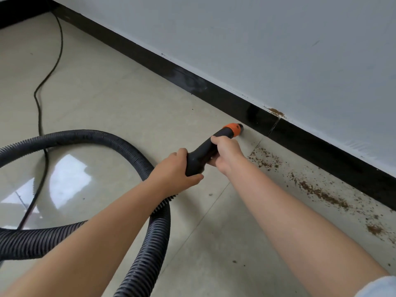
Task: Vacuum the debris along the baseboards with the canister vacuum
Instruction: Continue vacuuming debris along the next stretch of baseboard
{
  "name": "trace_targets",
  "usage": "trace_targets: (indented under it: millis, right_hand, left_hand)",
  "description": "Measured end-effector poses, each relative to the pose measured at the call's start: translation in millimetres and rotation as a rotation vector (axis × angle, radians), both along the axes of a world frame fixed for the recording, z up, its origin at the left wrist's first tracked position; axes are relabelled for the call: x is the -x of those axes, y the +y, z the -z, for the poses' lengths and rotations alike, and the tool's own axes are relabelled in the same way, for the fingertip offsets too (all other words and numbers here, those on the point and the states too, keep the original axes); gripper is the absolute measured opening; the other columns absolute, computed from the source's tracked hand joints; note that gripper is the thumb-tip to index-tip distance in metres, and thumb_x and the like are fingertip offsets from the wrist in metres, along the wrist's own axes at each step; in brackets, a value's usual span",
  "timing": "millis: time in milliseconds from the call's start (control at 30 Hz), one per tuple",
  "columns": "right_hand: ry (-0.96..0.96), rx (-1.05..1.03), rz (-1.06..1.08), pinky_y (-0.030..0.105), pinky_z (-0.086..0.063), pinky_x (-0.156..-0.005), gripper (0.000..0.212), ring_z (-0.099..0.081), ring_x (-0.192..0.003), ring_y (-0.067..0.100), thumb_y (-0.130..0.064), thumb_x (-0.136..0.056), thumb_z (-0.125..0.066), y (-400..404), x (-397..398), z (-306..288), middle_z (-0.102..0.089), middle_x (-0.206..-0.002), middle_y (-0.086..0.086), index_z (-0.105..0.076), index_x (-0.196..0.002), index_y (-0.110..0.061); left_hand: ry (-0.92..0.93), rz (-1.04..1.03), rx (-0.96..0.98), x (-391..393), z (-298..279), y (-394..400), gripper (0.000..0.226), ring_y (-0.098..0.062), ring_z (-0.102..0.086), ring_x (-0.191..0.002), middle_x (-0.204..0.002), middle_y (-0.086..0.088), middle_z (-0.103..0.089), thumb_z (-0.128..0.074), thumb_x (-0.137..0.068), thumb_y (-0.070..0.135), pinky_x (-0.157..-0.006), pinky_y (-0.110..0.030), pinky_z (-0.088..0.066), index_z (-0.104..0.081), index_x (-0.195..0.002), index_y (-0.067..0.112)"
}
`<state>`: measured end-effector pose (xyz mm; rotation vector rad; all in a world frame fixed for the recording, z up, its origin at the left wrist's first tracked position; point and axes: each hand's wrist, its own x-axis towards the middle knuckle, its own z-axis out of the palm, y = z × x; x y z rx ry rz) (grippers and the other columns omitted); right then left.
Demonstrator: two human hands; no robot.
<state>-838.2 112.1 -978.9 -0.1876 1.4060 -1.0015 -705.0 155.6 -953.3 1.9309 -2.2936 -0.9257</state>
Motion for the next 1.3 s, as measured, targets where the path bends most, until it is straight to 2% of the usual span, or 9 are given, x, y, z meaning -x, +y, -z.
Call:
trace_targets:
  millis: [133,300,433,667,733,833,967,1167,1300]
  right_hand:
    - [0.0,0.019,-0.049,0.047,-0.049,-0.075,0.037,-0.052,-0.107,0.032,-0.009,-0.096,-0.046,-6,10,-3,-0.05,-0.127,0.016,-0.038,-0.132,-0.003]
    - [-0.03,0.034,-0.252,0.052,-0.045,-0.087,0.035,-0.048,-0.12,0.034,-0.012,-0.101,-0.038,-25,-10,-11,-0.046,-0.133,0.018,-0.034,-0.134,-0.002]
    - [0.04,0.067,-0.337,0.047,-0.049,-0.084,0.038,-0.053,-0.115,0.032,-0.016,-0.101,-0.039,-49,-32,-4,-0.049,-0.131,0.017,-0.034,-0.135,-0.001]
    - [0.176,0.076,-0.388,0.043,-0.055,-0.082,0.032,-0.061,-0.101,0.033,-0.024,-0.098,-0.045,-96,-53,3,-0.058,-0.118,0.016,-0.046,-0.123,-0.004]
    - [0.171,0.092,-0.414,0.043,-0.055,-0.083,0.031,-0.06,-0.103,0.033,-0.023,-0.099,-0.045,-109,-55,1,-0.057,-0.118,0.016,-0.046,-0.123,-0.004]
    - [0.168,0.106,-0.413,0.041,-0.054,-0.079,0.034,-0.057,-0.108,0.034,-0.023,-0.099,-0.044,-122,-61,-2,-0.053,-0.125,0.016,-0.043,-0.128,-0.005]
    - [0.192,0.109,-0.41,0.04,-0.052,-0.073,0.035,-0.054,-0.111,0.035,-0.022,-0.099,-0.043,-132,-66,-4,-0.051,-0.126,0.016,-0.042,-0.129,-0.004]
    - [0.222,0.086,-0.423,0.044,-0.052,-0.083,0.033,-0.053,-0.111,0.036,-0.021,-0.1,-0.042,-125,-61,-1,-0.05,-0.128,0.016,-0.039,-0.129,-0.006]
    - [0.215,0.076,-0.394,0.04,-0.052,-0.074,0.031,-0.053,-0.111,0.035,-0.019,-0.1,-0.041,-109,-50,0,-0.051,-0.123,0.015,-0.04,-0.128,-0.005]
  left_hand:
    - [-0.076,0.029,0.041,12,0,-4,0.051,-0.024,-0.056,-0.094,-0.11,-0.007,-0.052,-0.06,-0.085,0.044,-0.07,-0.029,-0.041,-0.04,-0.116,0.009]
    - [-0.11,-0.107,0.059,1,7,-11,0.048,-0.027,-0.055,-0.093,-0.108,-0.01,-0.05,-0.06,-0.086,0.042,-0.068,-0.03,-0.039,-0.038,-0.111,0.007]
    - [-0.1,-0.195,0.075,-10,13,-28,0.046,-0.024,-0.05,-0.084,-0.105,-0.011,-0.051,-0.061,-0.085,0.04,-0.066,-0.03,-0.037,-0.038,-0.107,0.007]
    - [-0.093,-0.301,0.101,-17,15,-69,0.044,-0.029,-0.054,-0.096,-0.105,-0.011,-0.049,-0.062,-0.085,0.037,-0.072,-0.031,-0.042,-0.038,-0.105,0.006]
    - [-0.093,-0.323,0.104,-18,15,-80,0.042,-0.029,-0.055,-0.095,-0.101,-0.009,-0.047,-0.062,-0.085,0.036,-0.07,-0.032,-0.041,-0.034,-0.099,0.009]
    - [-0.061,-0.359,0.077,-20,14,-95,0.041,-0.03,-0.06,-0.092,-0.101,-0.01,-0.057,-0.063,-0.084,0.036,-0.071,-0.037,-0.047,-0.033,-0.096,0.011]
    - [-0.026,-0.365,0.033,-23,14,-108,0.04,-0.029,-0.063,-0.087,-0.1,-0.012,-0.061,-0.063,-0.085,0.035,-0.077,-0.042,-0.053,-0.035,-0.099,0.011]
    - [0.002,-0.319,-0.014,-22,15,-99,0.038,-0.025,-0.065,-0.081,-0.094,-0.01,-0.064,-0.063,-0.086,0.033,-0.073,-0.038,-0.052,-0.034,-0.098,0.011]
    - [-0.008,-0.243,-0.029,-20,15,-85,0.039,-0.023,-0.065,-0.081,-0.094,-0.009,-0.065,-0.062,-0.086,0.035,-0.076,-0.04,-0.052,-0.034,-0.099,0.011]
